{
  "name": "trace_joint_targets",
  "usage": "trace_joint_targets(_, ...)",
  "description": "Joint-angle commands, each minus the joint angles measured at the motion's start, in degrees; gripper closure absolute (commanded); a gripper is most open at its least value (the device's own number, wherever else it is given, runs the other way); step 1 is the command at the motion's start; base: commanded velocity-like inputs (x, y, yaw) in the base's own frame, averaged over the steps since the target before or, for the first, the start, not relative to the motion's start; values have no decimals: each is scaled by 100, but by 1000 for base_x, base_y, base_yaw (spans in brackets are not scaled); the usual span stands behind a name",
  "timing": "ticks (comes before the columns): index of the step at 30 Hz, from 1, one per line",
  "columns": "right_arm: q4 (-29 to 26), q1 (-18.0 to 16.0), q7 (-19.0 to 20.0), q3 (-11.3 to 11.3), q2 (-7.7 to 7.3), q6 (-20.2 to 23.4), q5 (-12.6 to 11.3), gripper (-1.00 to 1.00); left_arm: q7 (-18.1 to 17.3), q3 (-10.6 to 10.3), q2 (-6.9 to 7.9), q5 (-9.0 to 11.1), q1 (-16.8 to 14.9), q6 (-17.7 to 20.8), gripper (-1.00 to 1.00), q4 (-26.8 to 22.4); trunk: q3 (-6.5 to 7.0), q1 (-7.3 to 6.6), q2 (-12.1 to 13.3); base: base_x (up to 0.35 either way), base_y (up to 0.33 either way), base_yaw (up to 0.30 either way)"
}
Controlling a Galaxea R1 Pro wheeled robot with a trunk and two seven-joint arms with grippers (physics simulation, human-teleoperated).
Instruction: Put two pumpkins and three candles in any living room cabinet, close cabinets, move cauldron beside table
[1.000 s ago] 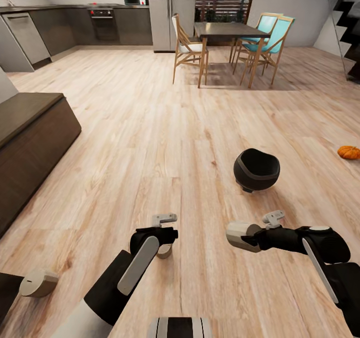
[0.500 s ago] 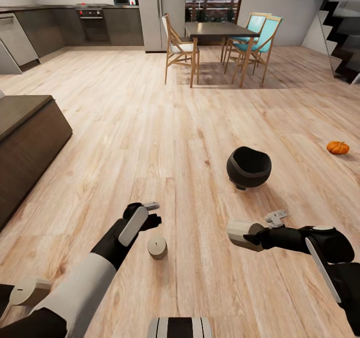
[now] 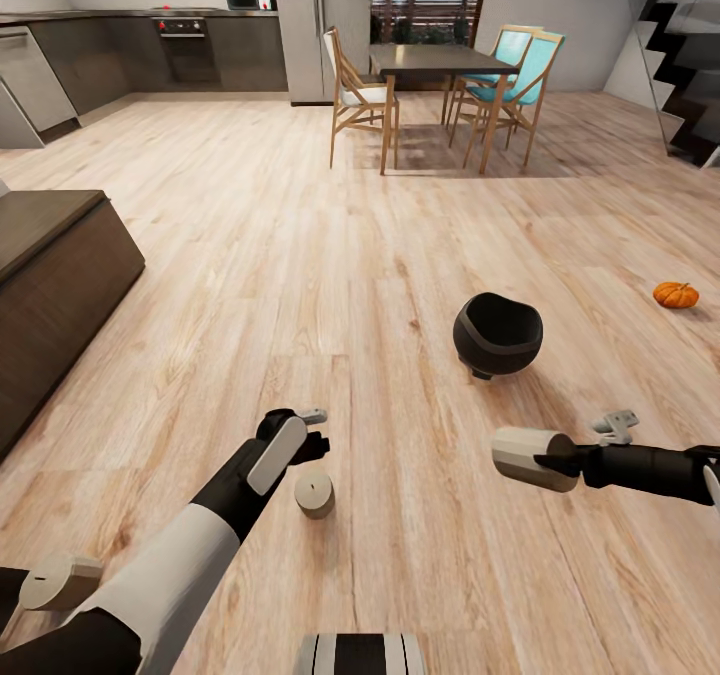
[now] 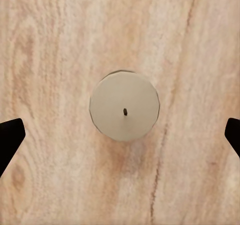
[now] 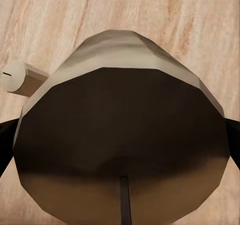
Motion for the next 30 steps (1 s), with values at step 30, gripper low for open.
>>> trace_joint_targets(30,0,1,85,238,165,3,-2,100,-1027,-4,-47,10,-1254,-778,-100,2109,-598,70,-36,0,0,0)
